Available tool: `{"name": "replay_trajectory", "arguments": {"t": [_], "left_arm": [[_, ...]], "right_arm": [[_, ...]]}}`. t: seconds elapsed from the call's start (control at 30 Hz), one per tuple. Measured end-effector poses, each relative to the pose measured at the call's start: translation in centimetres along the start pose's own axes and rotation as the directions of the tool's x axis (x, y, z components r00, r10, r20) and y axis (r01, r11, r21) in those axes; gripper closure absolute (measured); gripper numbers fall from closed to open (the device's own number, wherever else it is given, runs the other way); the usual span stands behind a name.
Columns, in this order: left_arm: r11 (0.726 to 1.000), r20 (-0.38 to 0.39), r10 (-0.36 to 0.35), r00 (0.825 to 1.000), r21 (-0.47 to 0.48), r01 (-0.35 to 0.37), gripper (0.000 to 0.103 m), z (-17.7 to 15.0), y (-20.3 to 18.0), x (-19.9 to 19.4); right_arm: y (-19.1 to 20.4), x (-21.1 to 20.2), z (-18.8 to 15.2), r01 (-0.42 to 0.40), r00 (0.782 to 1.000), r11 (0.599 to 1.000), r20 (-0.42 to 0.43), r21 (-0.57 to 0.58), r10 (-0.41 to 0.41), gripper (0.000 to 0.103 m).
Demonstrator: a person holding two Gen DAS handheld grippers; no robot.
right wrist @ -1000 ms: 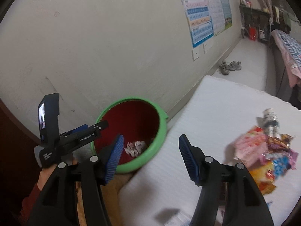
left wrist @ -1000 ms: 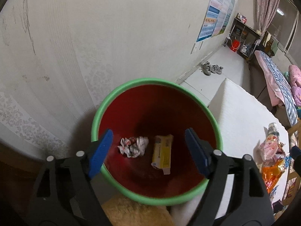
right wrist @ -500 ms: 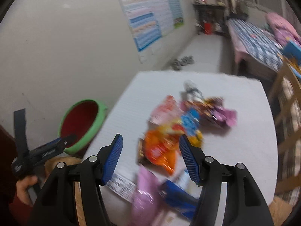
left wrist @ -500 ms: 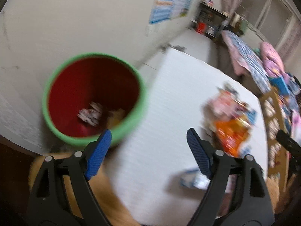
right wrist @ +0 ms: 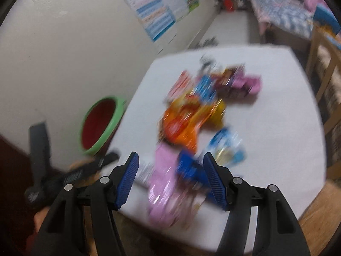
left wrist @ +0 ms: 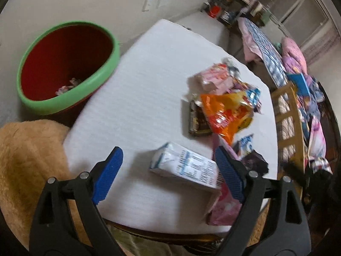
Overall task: Collect trash
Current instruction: 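Grasp the pink wrapper with the right tool while the left tool approaches the milk carton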
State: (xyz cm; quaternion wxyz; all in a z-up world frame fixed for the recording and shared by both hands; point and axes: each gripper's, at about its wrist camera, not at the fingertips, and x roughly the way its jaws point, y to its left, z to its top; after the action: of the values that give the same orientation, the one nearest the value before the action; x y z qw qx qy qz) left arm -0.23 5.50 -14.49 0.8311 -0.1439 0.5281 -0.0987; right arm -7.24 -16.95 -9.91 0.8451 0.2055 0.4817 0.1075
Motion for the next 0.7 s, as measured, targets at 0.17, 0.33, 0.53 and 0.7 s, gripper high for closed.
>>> {"name": "replay_trajectory", "arguments": {"t": [0.17, 0.33, 0.53, 0.7], "left_arm": [[0.999, -0.013, 0.008, 1.000, -0.051, -0.009, 0.018, -0.5, 1.6, 0.5], [0.997, -0.049, -0.003, 0.999, -0.074, -0.001, 0.018, -1.3, 1.9, 0.6], [0.996, -0.089, -0.053, 0.995, -0.076, 0.046, 0.018, -1.3, -0.3, 1.6], [0.997, -0.154, -0.040, 0.987, -0.072, 0.029, 0.018, -1.1, -2.3, 4.3]], "right_arm": [[1.3, 4.0, -3.4, -0.047, 0.990, 0.998, -0.137, -0.042, 0.041, 0.063], [0.4, 3.0, -3.0, -0.045, 0.996, 0.999, -0.072, -0.011, 0.044, 0.080], [-0.2, -1.3, 0.2, -0.005, 0.992, 1.000, 0.123, -0.027, 0.008, 0.080], [-0.7, -2.9, 1.7, 0.028, 0.976, 1.000, 0.215, -0.013, -0.025, 0.080]]}}
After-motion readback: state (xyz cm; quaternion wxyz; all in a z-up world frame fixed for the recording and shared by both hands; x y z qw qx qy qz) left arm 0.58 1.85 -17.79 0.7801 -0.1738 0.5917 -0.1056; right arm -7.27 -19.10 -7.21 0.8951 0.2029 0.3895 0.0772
